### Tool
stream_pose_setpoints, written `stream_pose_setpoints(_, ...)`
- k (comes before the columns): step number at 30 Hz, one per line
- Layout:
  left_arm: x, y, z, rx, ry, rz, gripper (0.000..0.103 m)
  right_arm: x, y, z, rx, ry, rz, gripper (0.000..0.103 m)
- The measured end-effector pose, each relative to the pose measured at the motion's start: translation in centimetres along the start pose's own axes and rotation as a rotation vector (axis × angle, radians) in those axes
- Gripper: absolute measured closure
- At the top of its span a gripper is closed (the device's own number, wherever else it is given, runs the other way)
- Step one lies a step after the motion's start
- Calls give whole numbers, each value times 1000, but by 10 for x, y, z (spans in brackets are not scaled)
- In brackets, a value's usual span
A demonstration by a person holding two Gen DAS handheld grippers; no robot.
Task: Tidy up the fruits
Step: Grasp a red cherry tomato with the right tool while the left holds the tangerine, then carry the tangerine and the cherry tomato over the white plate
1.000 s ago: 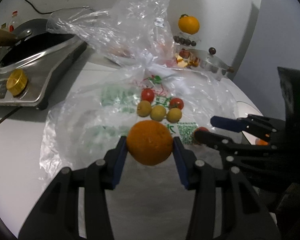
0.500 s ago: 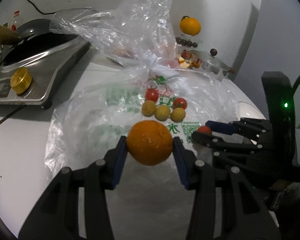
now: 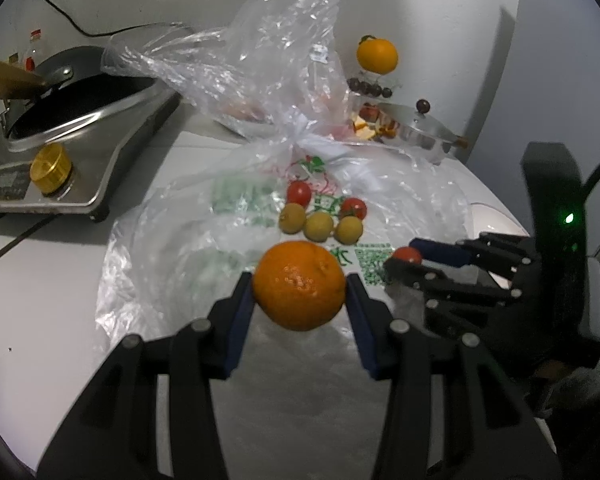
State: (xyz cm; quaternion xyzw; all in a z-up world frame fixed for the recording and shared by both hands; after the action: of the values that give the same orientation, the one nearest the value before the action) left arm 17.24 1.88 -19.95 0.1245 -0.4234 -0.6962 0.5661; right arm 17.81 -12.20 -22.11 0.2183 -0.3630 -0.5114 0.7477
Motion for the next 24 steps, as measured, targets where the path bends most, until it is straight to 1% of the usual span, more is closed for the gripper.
stream_pose_setpoints(12, 28, 2, 7, -1, -3, -35, 57, 20, 0, 35, 62, 15, -39, 72)
stream_pose_setpoints(24, 61, 3, 5, -7, -5, -70, 56, 53, -12, 59, 101, 14, -99, 72)
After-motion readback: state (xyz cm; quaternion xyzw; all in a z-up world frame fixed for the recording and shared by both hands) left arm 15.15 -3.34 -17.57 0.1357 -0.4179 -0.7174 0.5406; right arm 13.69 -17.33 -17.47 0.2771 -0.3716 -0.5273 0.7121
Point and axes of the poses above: each gripper's, at about its wrist camera, not at the fingertips, and z roughly against the way its jaws point, x to its right, y to its top, the point moved 4 cm from there along -z, roughly the way its jaws point, and after that the axes turned 12 degrees about -y, right-handed, at the moved point
